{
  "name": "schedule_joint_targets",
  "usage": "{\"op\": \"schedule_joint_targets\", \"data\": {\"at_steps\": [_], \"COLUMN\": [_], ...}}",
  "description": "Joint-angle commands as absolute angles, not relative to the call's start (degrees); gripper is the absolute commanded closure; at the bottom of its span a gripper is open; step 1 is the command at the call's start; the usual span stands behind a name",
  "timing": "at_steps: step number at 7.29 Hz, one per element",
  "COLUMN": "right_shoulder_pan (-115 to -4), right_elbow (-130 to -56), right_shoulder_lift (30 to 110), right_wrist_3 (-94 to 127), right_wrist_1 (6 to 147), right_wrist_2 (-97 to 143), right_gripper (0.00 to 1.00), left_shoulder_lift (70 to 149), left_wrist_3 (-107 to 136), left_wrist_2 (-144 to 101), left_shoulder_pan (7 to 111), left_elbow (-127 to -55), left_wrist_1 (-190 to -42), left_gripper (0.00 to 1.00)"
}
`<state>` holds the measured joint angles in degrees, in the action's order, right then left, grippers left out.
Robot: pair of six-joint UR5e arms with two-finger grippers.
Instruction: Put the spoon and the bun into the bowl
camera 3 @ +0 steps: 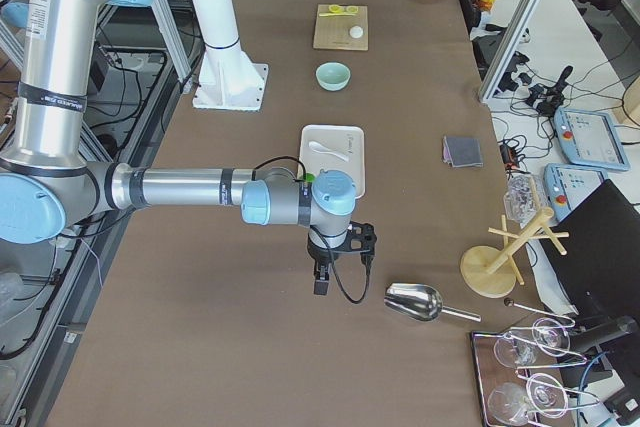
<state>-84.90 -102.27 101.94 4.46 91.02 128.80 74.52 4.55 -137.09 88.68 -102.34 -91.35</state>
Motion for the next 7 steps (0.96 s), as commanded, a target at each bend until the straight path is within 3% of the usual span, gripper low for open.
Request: {"op": "schedule_joint_targets", "data": {"at_steps": [1, 7], "right_shoulder_pan": [-85.3, -85.3], "right_elbow": [-101.3, -101.6], "right_shoulder_lift": [101.9, 101.6], "right_wrist_3": [4.2, 4.2], "right_wrist_1": [91.0, 90.4], "right_wrist_2": [129.0, 129.7], "right_gripper": [0.0, 0.0], "left_shoulder_lift": [74.3, 74.4], "left_wrist_3": [4.0, 4.6], "left_wrist_2": [-137.3, -137.4], "left_shoulder_pan": [89.1, 89.8], "left_elbow": [-102.5, -101.3], "left_wrist_1": [-91.0, -91.1], "left_gripper": [0.01, 0.01]}}
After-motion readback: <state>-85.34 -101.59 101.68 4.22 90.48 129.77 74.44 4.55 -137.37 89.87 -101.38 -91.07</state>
